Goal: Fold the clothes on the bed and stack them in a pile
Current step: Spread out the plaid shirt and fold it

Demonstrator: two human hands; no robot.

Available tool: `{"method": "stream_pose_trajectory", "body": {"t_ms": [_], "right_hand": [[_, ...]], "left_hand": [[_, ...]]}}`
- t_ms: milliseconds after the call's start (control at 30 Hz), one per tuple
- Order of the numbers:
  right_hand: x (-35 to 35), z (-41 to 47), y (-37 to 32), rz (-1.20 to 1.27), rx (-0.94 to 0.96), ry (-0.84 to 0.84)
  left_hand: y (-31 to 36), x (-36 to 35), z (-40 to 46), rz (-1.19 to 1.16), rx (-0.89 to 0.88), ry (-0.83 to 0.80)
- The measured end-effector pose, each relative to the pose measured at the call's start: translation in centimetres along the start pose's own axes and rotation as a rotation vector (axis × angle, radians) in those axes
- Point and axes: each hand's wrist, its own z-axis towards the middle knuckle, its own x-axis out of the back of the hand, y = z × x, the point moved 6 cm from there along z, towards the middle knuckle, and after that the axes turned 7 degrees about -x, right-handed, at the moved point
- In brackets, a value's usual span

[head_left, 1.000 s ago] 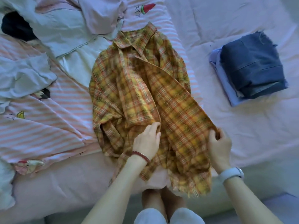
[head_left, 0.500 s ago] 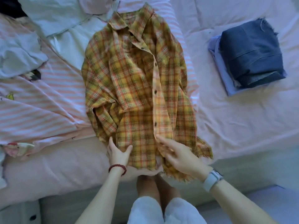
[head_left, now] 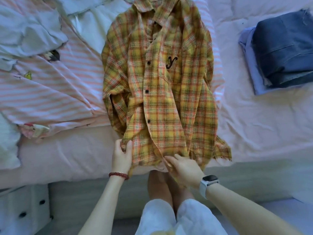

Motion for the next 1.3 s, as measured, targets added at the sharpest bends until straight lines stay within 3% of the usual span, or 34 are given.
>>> {"method": "stream_pose_trajectory", "body": {"t_ms": [100, 167, 233, 333, 500, 633, 833, 933, 1033, 1167, 1300], "right_hand": [[-2.5, -1.1, -1.8, -0.055, 0.246, -0.261], [-3.2, -1.2, -1.9, -0.097, 0.26, -0.387], [-3.2, -1.0, -1.9, -0.107, 0.231, -0.41], [-2.3, -0.4, -2.6, -0.083, 0.221, -0.342], [1.5, 1.5, -4.0, 0.09, 0.07, -0.002], [6.3, 4.2, -4.1, 0.22, -0.034, 0.176], [14.4, 10.1, -3.8, 0.28, -0.149, 0.318], [17.6, 12.9, -4.3, 0.348, -0.213, 0.378], [18.9, 15.7, -5.0, 0.441, -0.346, 0.395], [19.0, 18.8, -5.7, 0.503, -0.528, 0.357], [19.0, 19.8, -5.2, 0.573, -0.635, 0.417]], "left_hand": [[-1.4, 1.5, -1.7, 0.08, 0.008, -0.004], [-3.1, 1.9, -2.4, 0.225, 0.081, -0.062], [-4.9, 1.9, -2.5, 0.332, 0.204, -0.147], [-5.5, 2.4, -1.5, 0.337, 0.31, -0.204], [-2.5, 4.4, 1.2, 0.323, 0.123, -0.074], [1.0, 4.7, 4.6, 0.287, 0.01, -0.039], [6.8, 5.0, 13.2, 0.176, -0.124, 0.066], [7.0, 5.7, 17.9, 0.115, 0.015, 0.091], [6.2, 4.6, 21.2, 0.001, 0.167, -0.068], [6.9, 3.2, 23.4, 0.031, 0.066, -0.152], [8.2, 4.8, 24.0, 0.059, -0.072, -0.001]]}}
